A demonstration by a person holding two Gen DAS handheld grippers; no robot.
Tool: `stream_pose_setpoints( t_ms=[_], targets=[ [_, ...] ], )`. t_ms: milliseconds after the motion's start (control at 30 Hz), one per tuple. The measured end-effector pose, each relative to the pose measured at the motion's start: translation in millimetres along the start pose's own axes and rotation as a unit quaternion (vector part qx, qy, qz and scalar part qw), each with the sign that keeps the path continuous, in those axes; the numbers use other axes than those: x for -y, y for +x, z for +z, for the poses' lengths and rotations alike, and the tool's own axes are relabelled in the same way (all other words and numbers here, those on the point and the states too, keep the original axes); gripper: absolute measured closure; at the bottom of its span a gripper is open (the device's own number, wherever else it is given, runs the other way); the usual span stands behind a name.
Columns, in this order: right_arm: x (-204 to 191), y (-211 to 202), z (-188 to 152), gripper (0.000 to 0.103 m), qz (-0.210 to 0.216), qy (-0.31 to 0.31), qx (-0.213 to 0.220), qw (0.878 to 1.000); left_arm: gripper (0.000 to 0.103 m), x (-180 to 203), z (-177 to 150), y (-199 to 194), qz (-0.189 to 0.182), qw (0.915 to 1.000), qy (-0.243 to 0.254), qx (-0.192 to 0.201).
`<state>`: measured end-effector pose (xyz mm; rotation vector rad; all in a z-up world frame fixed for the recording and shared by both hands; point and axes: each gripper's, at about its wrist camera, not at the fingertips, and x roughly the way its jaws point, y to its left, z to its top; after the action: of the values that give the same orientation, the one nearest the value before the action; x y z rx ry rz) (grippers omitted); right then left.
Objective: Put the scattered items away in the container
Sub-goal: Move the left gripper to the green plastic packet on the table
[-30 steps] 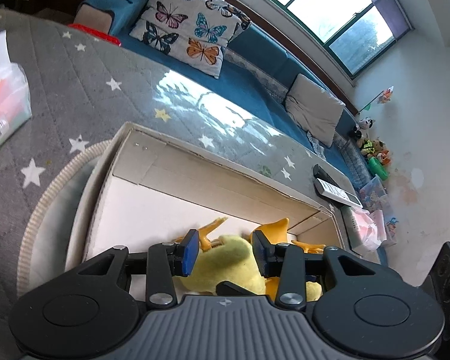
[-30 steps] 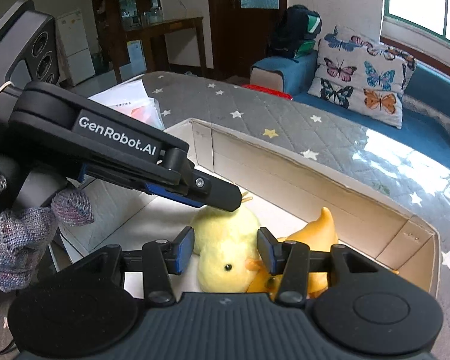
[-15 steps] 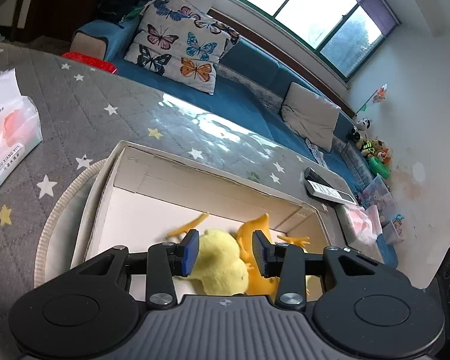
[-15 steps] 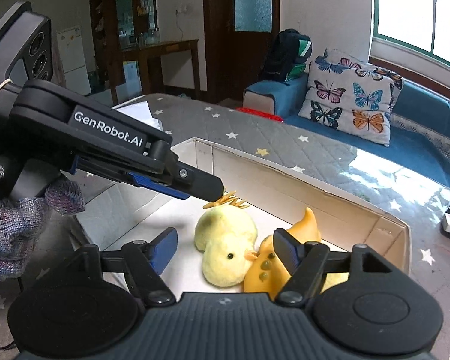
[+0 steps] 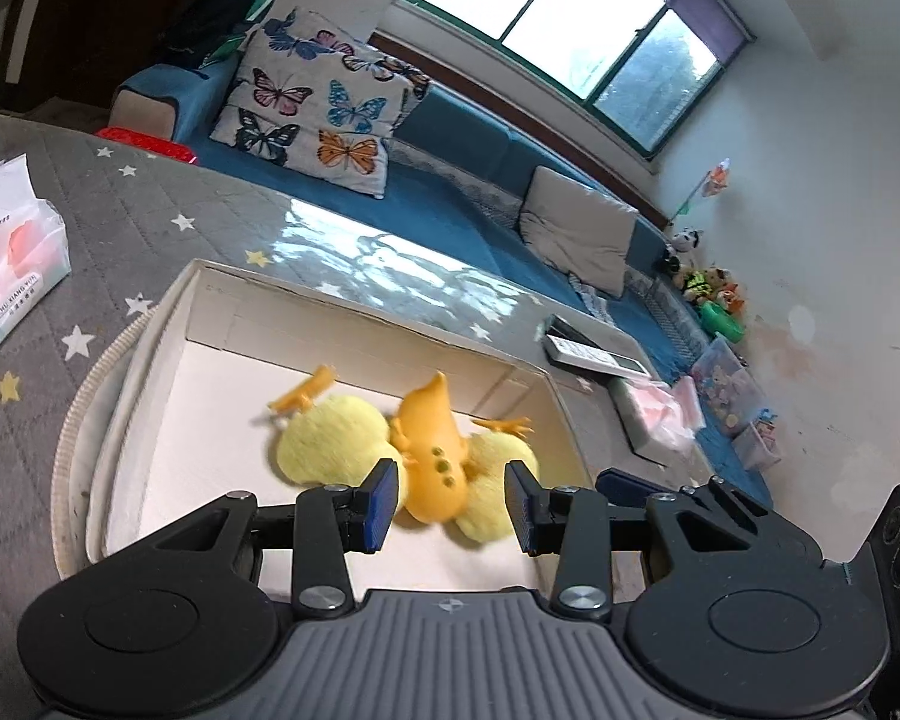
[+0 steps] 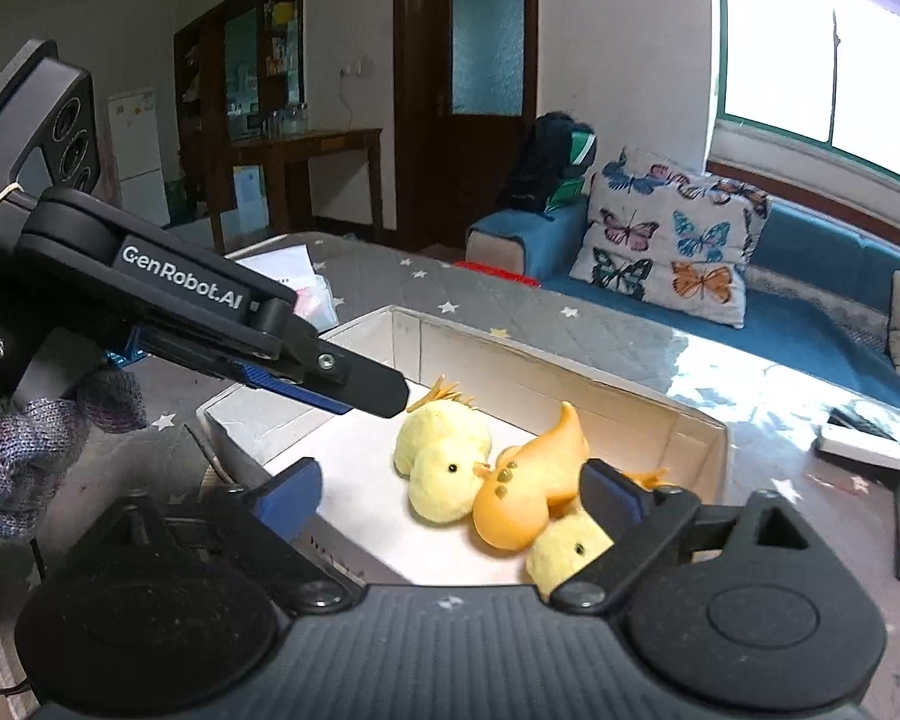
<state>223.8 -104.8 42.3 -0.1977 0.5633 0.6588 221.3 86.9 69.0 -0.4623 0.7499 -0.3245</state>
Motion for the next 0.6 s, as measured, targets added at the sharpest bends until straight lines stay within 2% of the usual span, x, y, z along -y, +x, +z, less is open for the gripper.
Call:
stream_pose_setpoints(
  t_ms=[233, 600],
  targets=[
    [-4.5, -31.6, -20.4, 0.000, -0.005, 0.000, 0.012, 1.000, 0.062, 12.5, -21.0, -10.8, -0.010, 0.9999, 0.009, -0.007],
    [-9.5, -52.3, -59.1, 0.000, -0.010, 0.013, 0.012, 1.000, 0.062, 21.3, -51.6, -5.3, -0.020, 0.9990, 0.012, -0.039]
  ],
)
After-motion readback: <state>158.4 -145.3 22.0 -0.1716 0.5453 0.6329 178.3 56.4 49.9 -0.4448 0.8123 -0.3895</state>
